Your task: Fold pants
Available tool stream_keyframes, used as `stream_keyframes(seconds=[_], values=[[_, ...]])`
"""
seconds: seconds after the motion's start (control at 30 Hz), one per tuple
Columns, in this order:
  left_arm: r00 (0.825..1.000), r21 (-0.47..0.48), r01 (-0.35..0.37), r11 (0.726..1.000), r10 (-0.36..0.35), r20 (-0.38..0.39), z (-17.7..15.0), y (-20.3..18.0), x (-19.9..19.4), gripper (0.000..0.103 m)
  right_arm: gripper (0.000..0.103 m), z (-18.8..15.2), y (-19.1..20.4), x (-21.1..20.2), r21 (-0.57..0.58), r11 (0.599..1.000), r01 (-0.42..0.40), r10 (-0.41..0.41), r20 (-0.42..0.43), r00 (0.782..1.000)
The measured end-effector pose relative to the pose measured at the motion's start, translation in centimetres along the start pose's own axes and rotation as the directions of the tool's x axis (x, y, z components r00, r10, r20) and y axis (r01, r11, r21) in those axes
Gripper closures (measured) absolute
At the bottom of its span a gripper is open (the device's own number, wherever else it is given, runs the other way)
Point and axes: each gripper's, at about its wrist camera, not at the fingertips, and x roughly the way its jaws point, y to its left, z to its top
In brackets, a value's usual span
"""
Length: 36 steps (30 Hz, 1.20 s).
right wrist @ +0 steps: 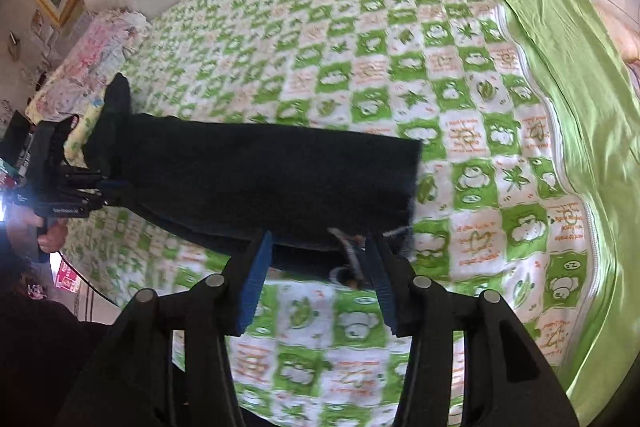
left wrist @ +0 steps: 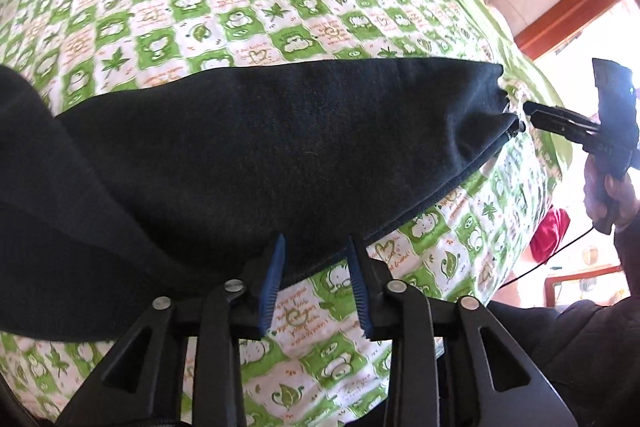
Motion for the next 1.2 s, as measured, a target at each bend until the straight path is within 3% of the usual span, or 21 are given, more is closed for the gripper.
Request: stream_keyframes(seconds=[0.13,0.4,0.77,0.9,1.2], values=[[1.0,-0.056,0.004,0.998,-0.002,0.029,-0.4,0.8,-1.3,0.067,0.053,0.6,1.7,0.5,0.024,0.998,-0.054,0.054,0.019,0.998],[0.99,-0.222,-0.034,0.974,0.064,0.128,-0.8,5.4,-5.1,0.06,0.053,2.2,6.2,3.4,0.012,0.983,-0.184,0.184,0.006,0.983],[0.96,-0.464,-0.032,0.885,0.157,0.233,-0.3,13.9,-10.3,0.057,0.053,5.7,13.0,7.7,-0.031,0.944,-0.328,0.327,-0.016,0.945],[0.946,-0.502,-0.043,0.864,0.197,0.257,0.3,16.4,-12.0,0.052,0.053,7.0,15.7,9.1,-0.064,0.931,-0.36,0.358,-0.046,0.933],[0.925,-0.522,-0.102,0.847,0.274,0.264,2.5,20.8,-14.7,0.042,0.053,8.8,19.8,12.0,-0.1,0.904,-0.417,0.403,-0.129,0.906]])
